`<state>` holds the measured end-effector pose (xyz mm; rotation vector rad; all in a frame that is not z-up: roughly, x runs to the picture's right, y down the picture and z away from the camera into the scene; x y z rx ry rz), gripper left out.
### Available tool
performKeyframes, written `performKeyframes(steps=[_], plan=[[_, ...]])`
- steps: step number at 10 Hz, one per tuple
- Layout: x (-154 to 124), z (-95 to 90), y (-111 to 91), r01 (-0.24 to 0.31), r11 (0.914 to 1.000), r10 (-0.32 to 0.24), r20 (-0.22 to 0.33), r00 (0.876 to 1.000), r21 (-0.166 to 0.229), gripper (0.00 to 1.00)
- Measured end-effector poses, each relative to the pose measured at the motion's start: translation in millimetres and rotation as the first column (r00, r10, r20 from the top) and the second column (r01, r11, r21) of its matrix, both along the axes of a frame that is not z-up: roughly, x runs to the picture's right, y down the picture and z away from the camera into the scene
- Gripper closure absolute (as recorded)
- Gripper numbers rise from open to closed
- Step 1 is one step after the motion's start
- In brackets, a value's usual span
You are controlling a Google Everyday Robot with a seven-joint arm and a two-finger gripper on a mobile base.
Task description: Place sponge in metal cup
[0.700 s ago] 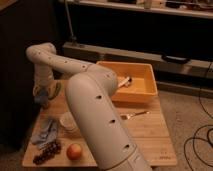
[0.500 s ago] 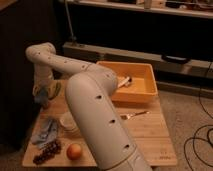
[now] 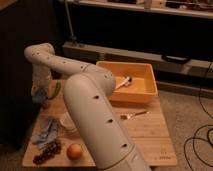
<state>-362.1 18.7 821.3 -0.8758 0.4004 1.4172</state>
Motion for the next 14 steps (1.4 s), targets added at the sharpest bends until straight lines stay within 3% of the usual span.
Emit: performKeyframes(steps=[14], plan=[[-14, 8.2, 13, 0.037, 0.9993, -0.036, 0.055, 0.998, -0.010, 1.00]])
